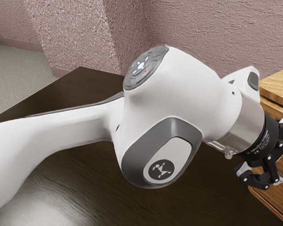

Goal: Pull the drawer handle with one arm to open the drawer

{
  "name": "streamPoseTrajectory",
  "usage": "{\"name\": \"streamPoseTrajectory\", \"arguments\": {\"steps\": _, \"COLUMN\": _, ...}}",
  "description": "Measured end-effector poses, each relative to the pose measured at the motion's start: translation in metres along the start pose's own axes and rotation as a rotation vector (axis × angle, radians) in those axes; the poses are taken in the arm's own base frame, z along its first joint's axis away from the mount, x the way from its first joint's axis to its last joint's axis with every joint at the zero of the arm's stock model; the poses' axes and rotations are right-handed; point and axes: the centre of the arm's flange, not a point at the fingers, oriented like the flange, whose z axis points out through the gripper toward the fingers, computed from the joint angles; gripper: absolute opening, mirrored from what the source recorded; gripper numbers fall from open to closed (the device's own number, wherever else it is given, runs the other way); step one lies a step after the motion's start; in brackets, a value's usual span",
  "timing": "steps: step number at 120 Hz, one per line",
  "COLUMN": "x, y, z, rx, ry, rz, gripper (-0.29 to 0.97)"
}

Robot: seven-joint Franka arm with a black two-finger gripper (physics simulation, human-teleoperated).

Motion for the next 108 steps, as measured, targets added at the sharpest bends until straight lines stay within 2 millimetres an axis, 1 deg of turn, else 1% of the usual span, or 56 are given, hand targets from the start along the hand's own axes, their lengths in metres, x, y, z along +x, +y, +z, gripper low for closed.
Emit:
{"name": "streamPoseTrajectory", "arguments": {"steps": 18, "x": -0.003, "y": -0.007, "z": 0.001, "rx": 0.015, "ry": 0.012, "rz": 0.005, "gripper": 0.44}}
{"name": "streamPoseTrajectory", "arguments": {"steps": 46, "x": -0.016, "y": -0.016, "z": -0.018, "rx": 0.007, "ry": 0.058, "rz": 0.022, "gripper": 0.44}}
{"name": "streamPoseTrajectory", "arguments": {"steps": 60, "x": -0.024, "y": -0.024, "z": -0.025, "rx": 0.009, "ry": 0.071, "rz": 0.019, "gripper": 0.44}}
{"name": "streamPoseTrajectory", "arguments": {"steps": 108, "x": -0.035, "y": -0.054, "z": -0.035, "rx": 0.029, "ry": 0.104, "rz": -0.016, "gripper": 0.44}}
